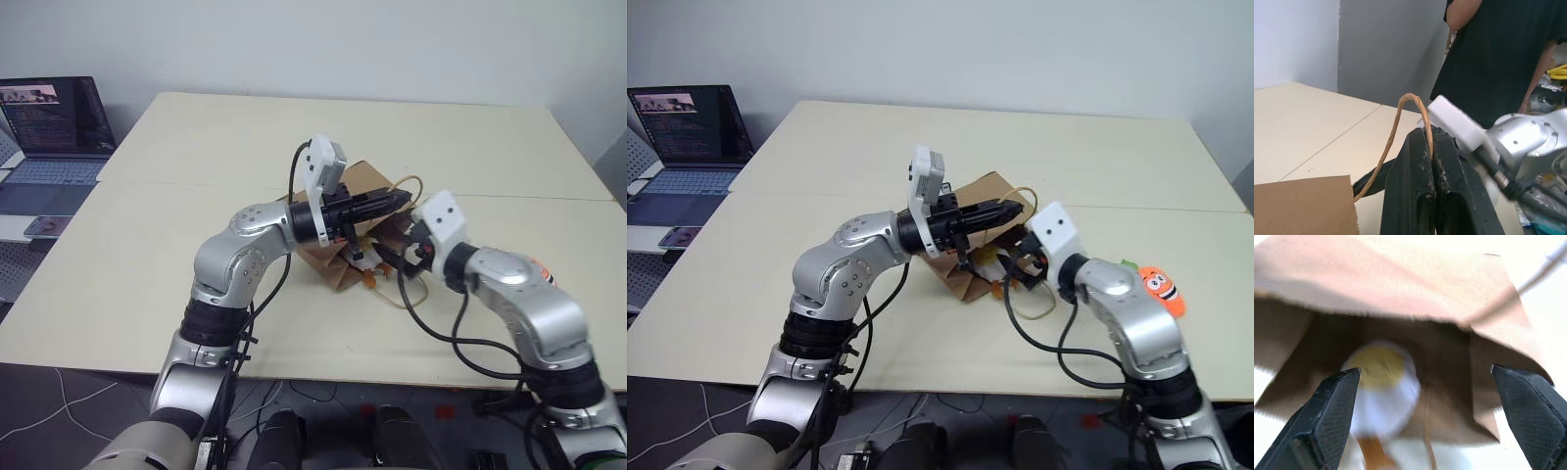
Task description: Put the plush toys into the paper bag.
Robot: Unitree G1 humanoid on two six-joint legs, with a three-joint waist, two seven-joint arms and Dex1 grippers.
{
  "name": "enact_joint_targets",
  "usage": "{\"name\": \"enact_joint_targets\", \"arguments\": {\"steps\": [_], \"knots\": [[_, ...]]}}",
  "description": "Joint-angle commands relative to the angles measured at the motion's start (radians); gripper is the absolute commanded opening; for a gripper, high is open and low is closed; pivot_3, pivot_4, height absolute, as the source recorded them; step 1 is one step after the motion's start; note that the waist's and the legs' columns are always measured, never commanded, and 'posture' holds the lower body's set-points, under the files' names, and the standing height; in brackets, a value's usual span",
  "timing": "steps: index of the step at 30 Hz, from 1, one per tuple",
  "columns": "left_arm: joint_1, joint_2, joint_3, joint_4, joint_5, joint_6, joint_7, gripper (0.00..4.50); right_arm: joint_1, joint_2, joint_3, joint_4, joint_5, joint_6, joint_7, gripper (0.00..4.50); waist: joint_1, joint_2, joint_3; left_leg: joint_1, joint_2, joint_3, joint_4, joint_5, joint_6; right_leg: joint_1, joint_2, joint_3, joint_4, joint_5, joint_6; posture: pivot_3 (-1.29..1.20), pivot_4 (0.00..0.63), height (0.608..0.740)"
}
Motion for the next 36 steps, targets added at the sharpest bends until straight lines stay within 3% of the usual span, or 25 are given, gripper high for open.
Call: {"name": "enact_joint_targets", "arguments": {"steps": [1, 8, 12, 20, 26, 33, 36], "knots": [[-0.008, 0.004, 0.011, -0.015, 0.004, -0.028, -0.006, 0.00, 0.008, -0.081, -0.097, -0.079, 0.077, 0.045, 0.081, 4.46, 0.000, 0.000, 0.000, 0.000, 0.000, 0.000, 0.000, 0.000, 0.000, 0.000, 0.000, 0.000, 0.000, 0.000, 0.000, 0.00, 0.150, 0.740], [0.000, -0.004, 0.001, -0.020, 0.006, -0.036, 0.001, 0.00, 0.118, -0.331, -0.307, -0.143, 0.223, 0.083, 0.277, 4.46, 0.002, 0.000, 0.000, -0.001, 0.000, -0.001, 0.000, 0.000, 0.000, 0.000, 0.000, 0.000, -0.001, 0.000, 0.000, 0.00, 0.150, 0.740], [0.011, -0.009, -0.008, -0.021, 0.012, -0.045, -0.002, 0.00, 0.286, -0.440, -0.445, -0.076, 0.164, -0.018, 0.342, 4.46, 0.005, 0.000, 0.000, -0.001, 0.000, 0.000, 0.000, 0.000, 0.000, 0.001, 0.000, 0.000, -0.002, 0.000, 0.000, 0.00, 0.150, 0.740], [0.027, -0.026, -0.025, -0.028, 0.022, -0.058, -0.002, 0.00, 0.469, -0.444, -0.495, 0.172, -0.017, -0.281, 0.293, 4.46, 0.002, 0.000, 0.000, 0.001, 0.000, 0.007, 0.001, 0.000, 0.000, 0.001, 0.000, 0.003, -0.001, 0.000, 0.000, 0.00, 0.150, 0.740], [0.025, -0.034, -0.024, -0.019, 0.026, -0.067, -0.002, 0.00, 0.404, -0.395, -0.439, 0.409, -0.028, -0.349, 0.285, 4.46, -0.001, 0.000, 0.000, 0.002, 0.000, 0.009, 0.001, 0.000, 0.000, 0.002, 0.000, 0.005, 0.000, 0.000, 0.000, 0.00, 0.150, 0.740], [0.024, -0.024, -0.013, -0.015, 0.028, -0.074, -0.001, 0.00, 0.335, -0.376, -0.368, 0.535, -0.022, -0.353, 0.327, 4.46, 0.000, 0.000, 0.000, 0.002, 0.000, 0.010, 0.001, 0.000, 0.000, 0.002, 0.001, 0.005, 0.000, 0.000, 0.000, 0.00, 0.150, 0.740], [0.026, -0.018, -0.009, -0.018, 0.028, -0.074, 0.001, 0.00, 0.329, -0.372, -0.359, 0.554, -0.030, -0.367, 0.329, 3.50, 0.001, 0.001, 0.000, 0.002, 0.000, 0.009, 0.001, 0.000, 0.000, 0.002, 0.000, 0.005, 0.000, 0.000, 0.000, 0.00, 0.150, 0.740]]}}
